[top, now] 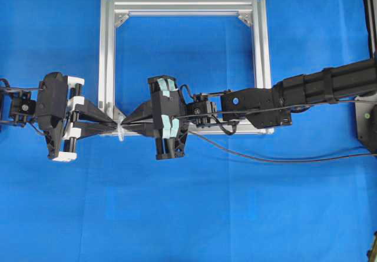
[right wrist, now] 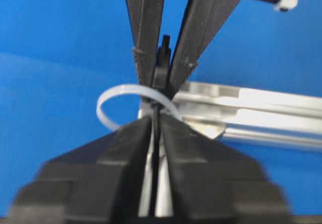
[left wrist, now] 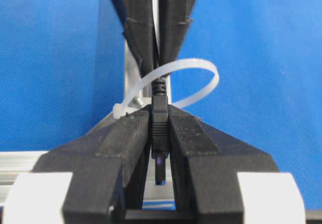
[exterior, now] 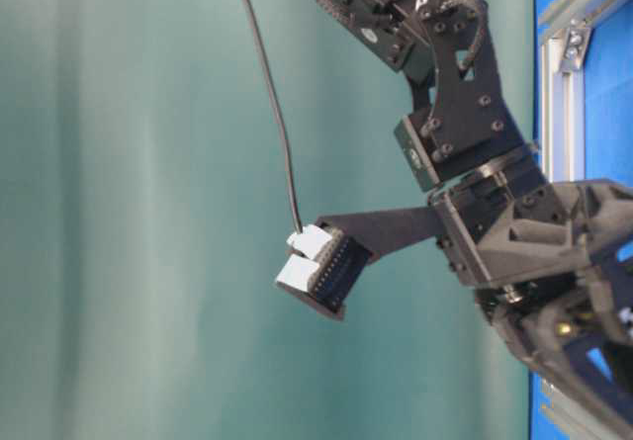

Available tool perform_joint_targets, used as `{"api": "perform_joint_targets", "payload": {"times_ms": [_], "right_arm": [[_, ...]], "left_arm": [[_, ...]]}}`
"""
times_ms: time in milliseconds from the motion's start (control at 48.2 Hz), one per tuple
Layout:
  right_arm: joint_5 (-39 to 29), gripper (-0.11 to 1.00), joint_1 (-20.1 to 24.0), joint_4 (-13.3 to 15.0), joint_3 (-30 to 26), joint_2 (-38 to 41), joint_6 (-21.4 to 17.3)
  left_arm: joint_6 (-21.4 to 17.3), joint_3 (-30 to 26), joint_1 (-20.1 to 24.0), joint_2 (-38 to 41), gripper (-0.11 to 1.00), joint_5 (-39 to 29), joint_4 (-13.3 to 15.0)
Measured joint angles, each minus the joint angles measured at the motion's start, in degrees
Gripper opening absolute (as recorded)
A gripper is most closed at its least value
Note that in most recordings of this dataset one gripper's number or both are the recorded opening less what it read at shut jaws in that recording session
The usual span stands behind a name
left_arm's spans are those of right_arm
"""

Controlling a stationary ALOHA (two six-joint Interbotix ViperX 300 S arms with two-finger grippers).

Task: Insert the wire through the string loop located on the left side.
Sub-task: 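Open the right gripper and pull the cable leftward with the left gripper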

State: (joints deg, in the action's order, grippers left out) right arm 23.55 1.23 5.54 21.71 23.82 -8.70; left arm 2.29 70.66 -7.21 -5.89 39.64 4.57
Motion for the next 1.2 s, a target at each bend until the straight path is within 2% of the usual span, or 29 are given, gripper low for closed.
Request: {"api": "perform_joint_targets", "payload": {"times_ms": [166,249,311,456,643,1037,1203], "right_arm": [[-0.4,0.79,-0.1,0.0,0.0,-0.1,-0.1],[-0.6,0.94,0.0,0.0,0.0,0.0,-0.1],[-0.7,0.91,0.0,-0.2,0.0,-0.1,-0.1],[-0.8,0.92,0.0,-0.3,0.0,-0.1,-0.1],[-0.8,0.92,0.0,-0.4,0.0,-0.1,-0.1],[-0.8,0.92,0.0,-0.3,-0.1,-0.1,-0.1],[-0.8,0.92,0.0,-0.3,-0.1,-0.1,-0.1]], "left_arm": [[-0.2,0.0,0.0,0.0,0.07,0.0,0.0],[-0.2,0.0,0.1,0.0,0.07,0.0,0.0],[-0.3,0.0,0.3,0.0,0.07,0.0,0.0],[-0.4,0.1,0.3,-0.3,0.07,-0.1,0.0],[-0.6,1.9,0.4,-4.3,0.07,-4.0,0.0],[0.0,7.6,0.4,-23.1,0.07,-19.8,0.0],[0.1,8.7,0.4,-32.6,0.07,-28.7,0.0]]}}
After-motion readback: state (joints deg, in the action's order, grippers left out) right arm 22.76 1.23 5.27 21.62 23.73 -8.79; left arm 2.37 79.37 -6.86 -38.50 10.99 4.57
